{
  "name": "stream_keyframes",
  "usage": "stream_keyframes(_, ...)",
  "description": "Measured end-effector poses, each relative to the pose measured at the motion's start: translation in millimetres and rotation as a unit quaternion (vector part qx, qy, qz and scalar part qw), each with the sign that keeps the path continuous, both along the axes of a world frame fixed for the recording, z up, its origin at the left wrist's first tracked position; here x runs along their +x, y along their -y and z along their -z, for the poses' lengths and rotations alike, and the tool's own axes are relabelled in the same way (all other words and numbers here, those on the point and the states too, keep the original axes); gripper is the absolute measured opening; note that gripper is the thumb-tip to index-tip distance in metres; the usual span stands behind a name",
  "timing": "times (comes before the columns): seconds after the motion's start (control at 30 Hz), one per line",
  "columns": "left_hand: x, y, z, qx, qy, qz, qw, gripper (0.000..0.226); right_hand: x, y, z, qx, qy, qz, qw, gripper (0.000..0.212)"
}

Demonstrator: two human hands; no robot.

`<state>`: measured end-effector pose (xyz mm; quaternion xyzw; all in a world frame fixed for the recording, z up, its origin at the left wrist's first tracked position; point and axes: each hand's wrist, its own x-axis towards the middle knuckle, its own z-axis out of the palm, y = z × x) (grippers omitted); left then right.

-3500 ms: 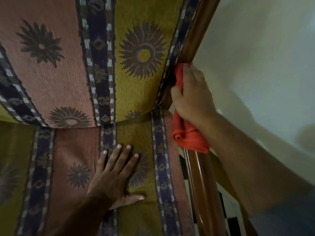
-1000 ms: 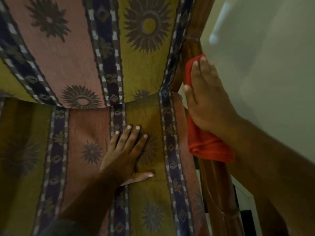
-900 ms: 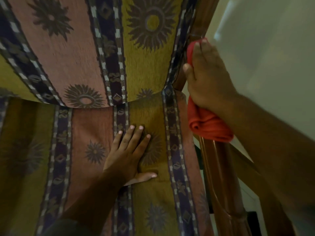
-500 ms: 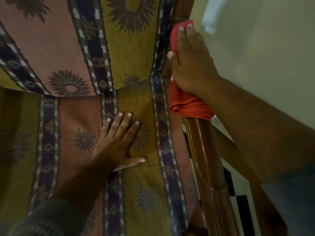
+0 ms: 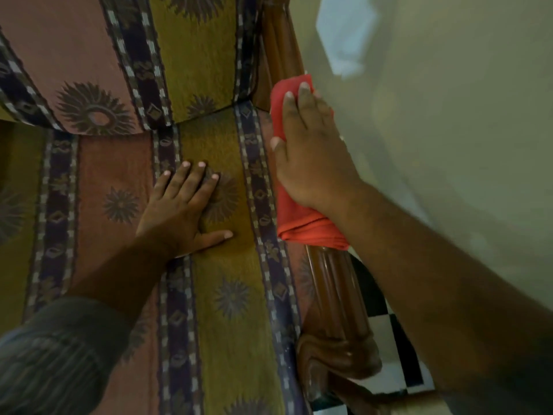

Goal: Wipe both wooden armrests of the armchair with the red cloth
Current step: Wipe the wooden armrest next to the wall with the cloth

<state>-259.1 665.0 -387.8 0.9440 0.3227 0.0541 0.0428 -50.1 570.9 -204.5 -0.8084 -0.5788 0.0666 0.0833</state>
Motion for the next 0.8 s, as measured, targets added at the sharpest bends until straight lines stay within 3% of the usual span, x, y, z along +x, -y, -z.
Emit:
stream_keyframes(0.23, 0.8, 14.5, -7.9, -0.03, -0.017, -0.048, 0.998, 0.112, -20.1, 62.0, 11.3, 0.016, -0.004, -0.004, 1.0, 0.067)
stream_keyframes(0.4, -1.0, 44.0, -4.8, -0.041, -0.016, -0.058, 0.997, 0.11, -7.0, 19.4, 5.1, -0.026, 0.022, -0.015, 0.999, 0.066)
stream_keyframes(0.57, -1.7, 40.6, 1.6, -0.028, 0.003, -0.048, 0.998, 0.108, 4.6, -4.4, 5.6, -0.007, -0.004, -0.004, 1.0, 0.065)
stream_keyframes(0.8, -0.9, 42.7, -10.1, -0.032, -0.005, -0.054, 0.998, 0.11, -21.6, 59.9, 4.5, -0.015, -0.039, 0.009, 0.999, 0.068)
